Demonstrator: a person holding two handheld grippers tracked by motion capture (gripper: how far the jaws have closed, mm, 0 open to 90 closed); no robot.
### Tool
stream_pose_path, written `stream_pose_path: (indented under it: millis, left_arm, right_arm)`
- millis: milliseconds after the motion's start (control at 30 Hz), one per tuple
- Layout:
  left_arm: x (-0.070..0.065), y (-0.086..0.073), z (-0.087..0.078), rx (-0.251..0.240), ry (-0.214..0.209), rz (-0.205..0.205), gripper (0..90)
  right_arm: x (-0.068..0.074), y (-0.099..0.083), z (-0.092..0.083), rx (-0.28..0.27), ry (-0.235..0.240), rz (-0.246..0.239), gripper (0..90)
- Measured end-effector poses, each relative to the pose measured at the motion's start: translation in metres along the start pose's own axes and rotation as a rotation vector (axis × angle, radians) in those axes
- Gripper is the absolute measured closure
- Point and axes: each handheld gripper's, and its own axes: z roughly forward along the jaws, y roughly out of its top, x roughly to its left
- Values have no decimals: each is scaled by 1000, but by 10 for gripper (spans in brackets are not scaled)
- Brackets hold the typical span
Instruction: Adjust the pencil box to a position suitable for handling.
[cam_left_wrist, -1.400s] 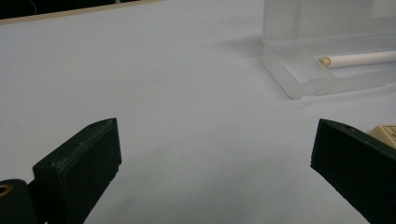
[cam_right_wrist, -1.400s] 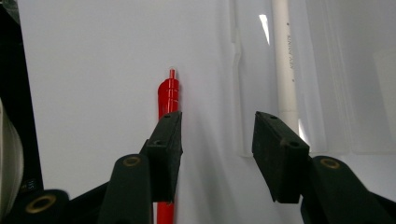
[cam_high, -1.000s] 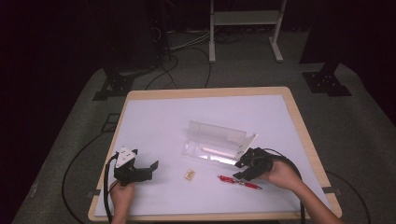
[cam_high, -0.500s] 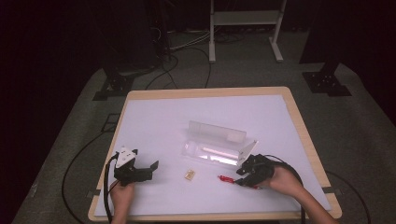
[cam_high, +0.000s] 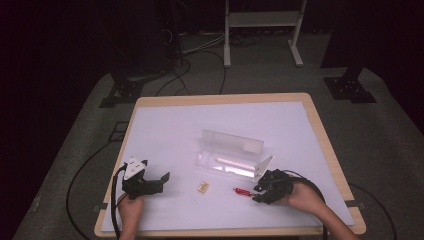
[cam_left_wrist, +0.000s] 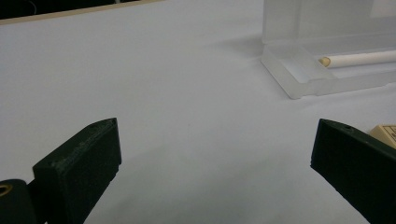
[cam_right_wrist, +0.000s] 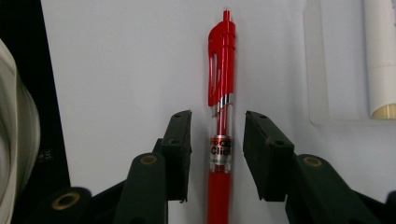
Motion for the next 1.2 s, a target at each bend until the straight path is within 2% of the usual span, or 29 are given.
stream_pose_path:
  millis: [200, 367, 667, 733, 900, 1067, 1200]
  left_arm:
    - [0, 0, 0, -1, 0, -1, 13]
    - [0, 0, 0, -1, 1, -1, 13]
    - [0, 0, 0, -1, -1, -2, 13]
    - [0, 0, 0, -2, -1, -3, 13]
    - [0, 0, 0, 1, 1, -1, 13]
    - [0, 0, 0, 0, 2, -2, 13]
    - [0, 0, 0, 0, 3, -2, 13]
  right_arm:
    - [-1, -3, 3, 4, -3, 13, 656]
    - [-1, -5, 4, 3, -16, 8, 712]
    - [0, -5, 5, -3, -27, 6, 744]
    - [0, -6, 4, -6, -24, 6, 778]
    - [1, -7, 4, -13, -29, 6, 782]
    - [2, -8, 4, -31, -52, -11, 788]
    - [1, -10, 2, -38, -53, -2, 788]
